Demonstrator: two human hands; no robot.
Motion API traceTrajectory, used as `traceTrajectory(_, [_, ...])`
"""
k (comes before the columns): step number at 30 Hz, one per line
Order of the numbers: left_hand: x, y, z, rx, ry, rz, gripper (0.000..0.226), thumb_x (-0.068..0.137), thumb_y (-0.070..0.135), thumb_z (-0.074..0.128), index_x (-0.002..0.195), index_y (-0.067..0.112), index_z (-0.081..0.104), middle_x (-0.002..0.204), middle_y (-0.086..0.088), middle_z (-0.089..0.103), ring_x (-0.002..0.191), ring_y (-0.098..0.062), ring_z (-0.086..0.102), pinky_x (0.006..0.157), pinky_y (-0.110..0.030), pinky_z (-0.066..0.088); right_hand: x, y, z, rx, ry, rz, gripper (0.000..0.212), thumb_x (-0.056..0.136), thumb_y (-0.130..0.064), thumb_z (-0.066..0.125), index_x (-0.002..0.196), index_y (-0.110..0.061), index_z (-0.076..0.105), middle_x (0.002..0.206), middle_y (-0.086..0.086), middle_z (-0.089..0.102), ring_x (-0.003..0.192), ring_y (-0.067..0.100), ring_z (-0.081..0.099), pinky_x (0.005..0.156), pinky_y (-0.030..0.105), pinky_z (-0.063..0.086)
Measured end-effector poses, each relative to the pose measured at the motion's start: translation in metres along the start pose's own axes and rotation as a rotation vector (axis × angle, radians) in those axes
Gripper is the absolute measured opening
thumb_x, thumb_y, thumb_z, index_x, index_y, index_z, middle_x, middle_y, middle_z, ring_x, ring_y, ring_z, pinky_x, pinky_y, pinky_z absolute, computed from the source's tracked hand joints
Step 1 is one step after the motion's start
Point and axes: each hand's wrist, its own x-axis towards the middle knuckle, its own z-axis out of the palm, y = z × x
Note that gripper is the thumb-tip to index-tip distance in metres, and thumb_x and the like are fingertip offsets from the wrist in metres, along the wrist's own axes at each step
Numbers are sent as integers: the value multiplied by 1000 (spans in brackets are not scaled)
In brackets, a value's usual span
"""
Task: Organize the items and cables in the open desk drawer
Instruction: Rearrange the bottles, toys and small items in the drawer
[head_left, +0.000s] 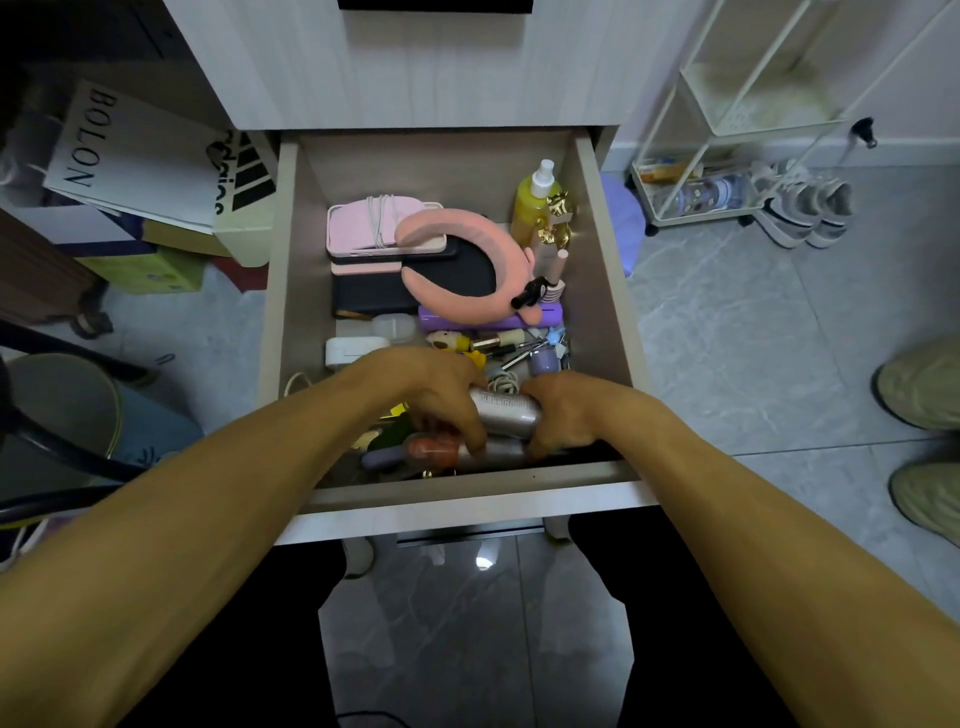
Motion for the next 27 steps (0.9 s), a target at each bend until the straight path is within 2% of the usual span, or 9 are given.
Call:
traceTrajectory(5, [-12, -12, 9, -88, 13, 53, 43, 64, 27, 82, 100, 35, 59, 97, 7, 66, 90, -15, 64, 81, -39, 59, -5, 5, 10, 6, 173, -10, 57, 68, -31, 79, 119, -24, 53, 114, 4, 61, 96, 24, 60, 84, 36, 53])
traceTrajectory(8, [-29, -22, 22, -156, 125, 68, 35, 71, 20, 79, 96, 32, 58, 80, 12, 64, 78, -11, 62, 70, -25, 52, -6, 4, 9, 25, 318, -41, 60, 65, -36, 82, 117, -22, 55, 115, 3, 60, 102, 25, 59, 86, 38, 52])
traceTrajectory(11, [-46, -37, 32, -447, 220, 38, 26, 72, 7, 77, 90, 18, 61, 59, 4, 64, 54, -15, 59, 55, -27, 48, -8, 1, 6, 227, 495, -93, 78, 67, -32, 84, 135, -18, 47, 133, 6, 49, 120, 24, 49, 101, 38, 44])
traceTrajectory(13, [-57, -46, 35, -589, 304, -1, 28, 73, 5, 78, 96, 13, 64, 68, -3, 68, 56, -14, 61, 52, -25, 50, -7, 2, 6, 411, 593, -97, 85, 70, -27, 83, 142, -18, 39, 139, 6, 42, 125, 21, 44, 104, 29, 38])
traceTrajectory(15, [-63, -52, 39, -728, 415, -55, 35, 74, 4, 79, 106, 13, 66, 90, -6, 71, 72, -13, 64, 57, -18, 53, -3, 4, 8, 494, 630, -78, 77, 71, -23, 81, 138, -18, 42, 133, 5, 48, 120, 19, 48, 101, 26, 39])
traceTrajectory(18, [-60, -58, 43, -873, 523, -131, 45, 75, 7, 78, 116, 17, 63, 104, -7, 70, 86, -19, 66, 67, -27, 56, -1, 7, 13, 350, 507, -15, 40, 80, -17, 73, 116, -10, 56, 111, 2, 60, 100, 19, 57, 86, 30, 47])
traceTrajectory(21, [-54, -61, 40, -897, 540, -180, 51, 74, 10, 79, 120, 20, 60, 108, -8, 68, 93, -23, 66, 77, -35, 59, 1, 7, 17, 216, 288, 2, 16, 84, -13, 66, 100, -9, 67, 105, 10, 66, 98, 25, 61, 85, 33, 51])
traceTrajectory(23, [-54, -61, 38, -814, 563, -209, 53, 74, 12, 79, 122, 22, 57, 110, -3, 65, 97, -22, 64, 84, -35, 55, 1, 6, 20, 156, 169, -26, 16, 86, -13, 64, 100, -12, 71, 105, 10, 67, 98, 25, 63, 87, 32, 52])
traceTrajectory(27, [-49, -60, 45, -512, 563, -223, 47, 76, 13, 77, 118, 19, 57, 109, -4, 62, 96, -22, 58, 81, -30, 46, 7, 4, 25, 176, 59, -156, 27, 83, -5, 60, 103, -20, 71, 100, -1, 68, 99, 18, 64, 91, 31, 52])
